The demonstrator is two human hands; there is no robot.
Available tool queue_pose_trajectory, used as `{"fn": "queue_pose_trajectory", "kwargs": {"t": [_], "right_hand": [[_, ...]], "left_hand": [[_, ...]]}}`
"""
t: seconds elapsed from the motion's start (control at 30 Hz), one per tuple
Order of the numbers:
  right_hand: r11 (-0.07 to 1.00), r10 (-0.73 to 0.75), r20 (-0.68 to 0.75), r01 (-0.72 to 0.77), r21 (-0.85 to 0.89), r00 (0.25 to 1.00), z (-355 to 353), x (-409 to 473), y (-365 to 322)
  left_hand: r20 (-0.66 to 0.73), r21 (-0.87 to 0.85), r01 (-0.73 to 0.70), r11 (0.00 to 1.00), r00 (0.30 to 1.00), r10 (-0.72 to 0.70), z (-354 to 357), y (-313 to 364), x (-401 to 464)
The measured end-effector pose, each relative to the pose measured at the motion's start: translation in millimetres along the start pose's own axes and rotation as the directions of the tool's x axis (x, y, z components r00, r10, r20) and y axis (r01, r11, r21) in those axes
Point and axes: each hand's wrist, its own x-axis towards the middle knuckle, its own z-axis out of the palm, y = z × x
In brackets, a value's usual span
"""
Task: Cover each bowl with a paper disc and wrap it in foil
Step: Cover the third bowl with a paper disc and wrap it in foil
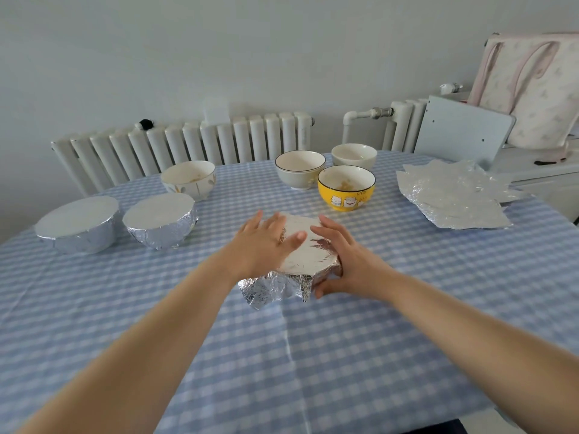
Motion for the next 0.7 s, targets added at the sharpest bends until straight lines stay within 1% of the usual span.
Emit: {"fn": "queue_pose_trajectory", "kwargs": {"t": [0.07, 0.2, 0.3, 0.33, 0.37, 0.43, 0.5, 0.57, 0.6, 0.67, 0.7], "right_hand": [[1.0, -0.006, 0.0, 0.006, 0.0, 1.0, 0.3, 0.4, 0.1], [1.0, 0.002, 0.01, -0.003, 0.013, 1.0, -0.8, 1.5, -0.4], [1.0, 0.001, 0.015, -0.001, -0.013, 1.0, -3.1, 0.4, 1.5], [1.0, -0.003, 0.016, 0.003, -0.014, 1.0, -3.4, -0.1, 2.0], [1.0, -0.008, 0.013, 0.008, -0.013, 1.0, -3.6, -0.4, 2.2], [1.0, -0.021, -0.004, 0.021, -0.002, 1.0, -4.1, 0.1, 1.9], [0.999, -0.034, -0.02, 0.035, 0.022, 0.999, -4.5, 0.1, 2.8], [0.996, -0.033, -0.041, 0.037, 0.077, 0.999, -4.4, -0.8, 2.3], [0.99, -0.017, -0.052, 0.024, 0.136, 0.998, -3.8, -1.0, 1.8], [0.951, 0.048, -0.073, -0.023, 0.307, 0.996, -3.4, 0.0, -1.0], [0.921, 0.098, -0.11, -0.048, 0.387, 0.989, -4.1, 1.1, -2.7]], "left_hand": [[-0.071, 0.09, -0.001, 0.996, 0.997, 0.007, 9.8, 9.2, -1.3], [-0.137, 0.098, -0.008, 0.995, 0.99, 0.022, 17.7, 6.8, -2.3], [-0.17, 0.276, -0.043, 0.96, 0.981, 0.092, 17.0, 8.9, -0.5], [-0.161, 0.293, -0.056, 0.954, 0.981, 0.107, 16.4, 10.4, 0.1], [-0.141, 0.269, -0.065, 0.961, 0.984, 0.106, 16.0, 11.6, 0.2], [-0.113, 0.157, -0.076, 0.985, 0.989, 0.094, 15.6, 12.0, 0.1], [-0.13, 0.084, -0.074, 0.994, 0.988, 0.085, 16.8, 10.8, -0.2], [-0.144, 0.076, -0.068, 0.995, 0.986, 0.078, 18.6, 10.5, 0.3], [-0.142, 0.098, -0.066, 0.993, 0.987, 0.08, 19.5, 10.7, 0.5], [-0.138, 0.144, -0.064, 0.987, 0.987, 0.084, 21.1, 11.4, 0.1], [-0.139, 0.158, -0.06, 0.986, 0.987, 0.082, 21.5, 11.5, 0.0]]}}
